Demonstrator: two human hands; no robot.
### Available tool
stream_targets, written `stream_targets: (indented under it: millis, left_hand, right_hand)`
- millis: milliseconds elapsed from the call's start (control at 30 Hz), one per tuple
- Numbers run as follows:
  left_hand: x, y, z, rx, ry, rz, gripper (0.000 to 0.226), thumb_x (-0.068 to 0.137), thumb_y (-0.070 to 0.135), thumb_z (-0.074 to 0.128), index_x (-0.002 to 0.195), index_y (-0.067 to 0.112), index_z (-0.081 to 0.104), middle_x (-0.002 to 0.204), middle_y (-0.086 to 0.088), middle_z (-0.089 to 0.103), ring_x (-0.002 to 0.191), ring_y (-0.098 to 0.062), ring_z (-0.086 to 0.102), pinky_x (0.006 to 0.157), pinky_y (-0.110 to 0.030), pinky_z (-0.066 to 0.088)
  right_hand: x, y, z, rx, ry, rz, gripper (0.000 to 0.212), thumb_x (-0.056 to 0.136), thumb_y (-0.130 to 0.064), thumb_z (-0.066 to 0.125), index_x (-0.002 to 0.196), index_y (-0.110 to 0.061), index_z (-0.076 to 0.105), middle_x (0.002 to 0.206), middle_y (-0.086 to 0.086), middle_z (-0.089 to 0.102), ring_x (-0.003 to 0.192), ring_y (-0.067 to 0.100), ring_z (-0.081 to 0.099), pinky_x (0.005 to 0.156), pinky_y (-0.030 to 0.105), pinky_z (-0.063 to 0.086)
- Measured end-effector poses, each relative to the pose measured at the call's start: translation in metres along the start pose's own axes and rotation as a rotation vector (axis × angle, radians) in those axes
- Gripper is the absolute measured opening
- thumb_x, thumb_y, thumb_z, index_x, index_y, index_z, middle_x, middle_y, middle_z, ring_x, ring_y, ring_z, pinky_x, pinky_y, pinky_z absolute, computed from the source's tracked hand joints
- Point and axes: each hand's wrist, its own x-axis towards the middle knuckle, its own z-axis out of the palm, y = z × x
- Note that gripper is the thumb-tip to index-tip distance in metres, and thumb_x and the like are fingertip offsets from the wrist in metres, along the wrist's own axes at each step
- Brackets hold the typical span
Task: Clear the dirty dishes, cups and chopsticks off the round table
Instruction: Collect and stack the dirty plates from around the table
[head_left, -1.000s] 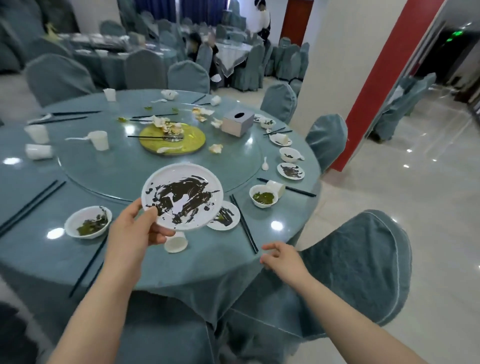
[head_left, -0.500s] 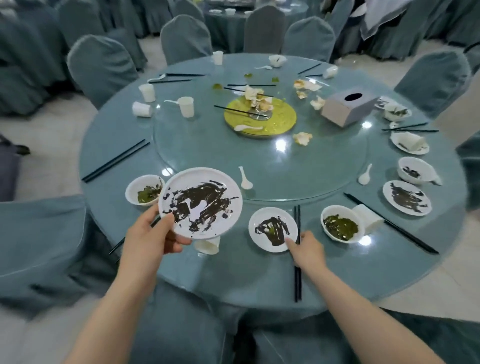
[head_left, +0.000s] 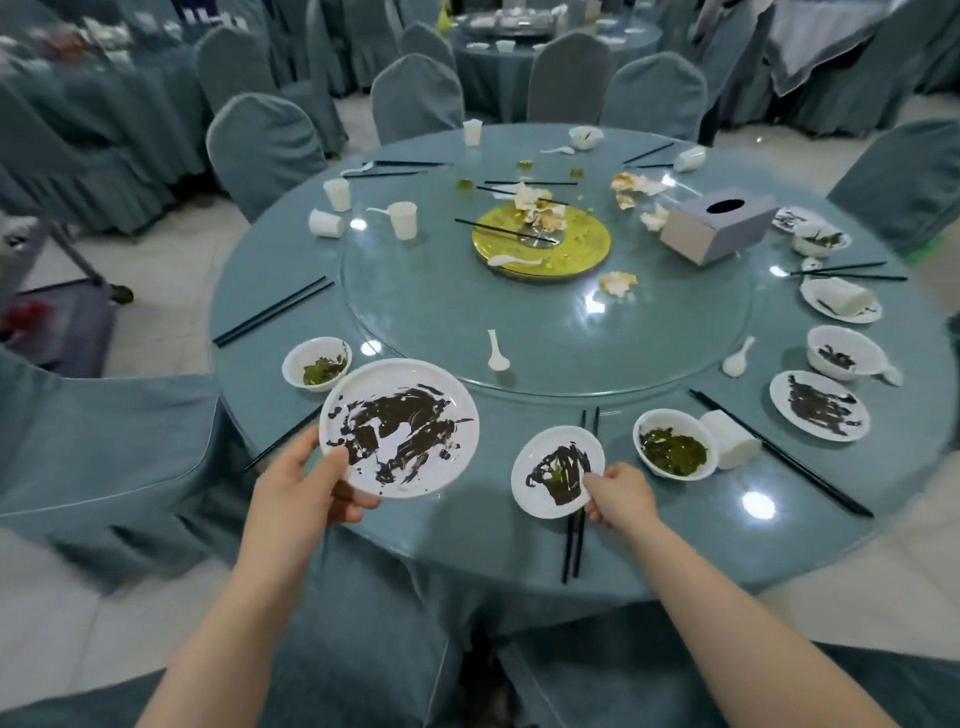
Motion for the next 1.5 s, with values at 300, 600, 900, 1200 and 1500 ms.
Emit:
stream_targets:
  millis: [300, 600, 900, 1200, 1500]
  left_hand:
    - [-0.083, -0.011, -0.001, -0.005, -0.094, 0.038, 0.029, 0.096, 0.009, 0.048, 0.121, 0.018, 0.059, 0.053, -0.01, 0.065, 0.048, -0.016, 0.064, 0.041, -0.017, 0.047]
    - [-0.202, -0.033, 0.019, -0.035, -0.204, 0.016, 0.031, 0.095, 0.009, 0.048, 0.119, 0.026, 0.058, 0.063, -0.009, 0.07, 0.05, -0.013, 0.064, 0.043, -0.019, 0.049]
    - [-0.305, -0.025, 0.131, 0.063, -0.446, 0.032, 0.033, 0.096, 0.012, 0.048, 0.123, 0.032, 0.051, 0.063, -0.013, 0.07, 0.048, -0.016, 0.062, 0.044, -0.02, 0.051]
    - [-0.4, -0.042, 0.34, 0.028, -0.656, -0.007, 0.033, 0.095, 0.008, 0.048, 0.104, 0.038, 0.06, 0.073, -0.008, 0.073, 0.051, -0.013, 0.063, 0.046, -0.022, 0.05]
    - [-0.472, -0.05, 0.53, 0.073, -0.848, 0.016, 0.033, 0.096, 0.013, 0.049, 0.102, 0.045, 0.058, 0.075, -0.008, 0.073, 0.06, -0.017, 0.069, 0.055, -0.024, 0.055]
  right_hand:
    - [-0.105, 0.028, -0.07, 0.234, -0.043, -0.086, 0.002, 0.085, -0.008, 0.05, 0.083, -0.008, 0.05, 0.049, 0.006, 0.057, 0.037, 0.014, 0.046, 0.036, 0.021, 0.034]
    - [-0.25, 0.096, -0.167, 0.514, -0.006, -0.159, 0.008, 0.089, -0.002, 0.044, 0.091, -0.007, 0.05, 0.047, 0.004, 0.053, 0.034, 0.009, 0.041, 0.029, 0.016, 0.027]
    - [-0.313, 0.187, -0.289, 0.602, 0.092, -0.171, 0.014, 0.088, 0.001, 0.044, 0.095, -0.008, 0.052, 0.048, 0.005, 0.053, 0.038, 0.011, 0.044, 0.03, 0.018, 0.029]
    - [-0.294, 0.3, -0.434, 0.527, 0.151, -0.186, 0.014, 0.084, -0.001, 0.048, 0.095, -0.009, 0.051, 0.052, 0.007, 0.055, 0.043, 0.017, 0.046, 0.037, 0.023, 0.029]
    - [-0.253, 0.382, -0.568, 0.38, 0.273, -0.223, 0.016, 0.09, -0.019, 0.053, 0.103, -0.029, 0.052, 0.079, -0.003, 0.068, 0.06, 0.012, 0.061, 0.051, 0.025, 0.046]
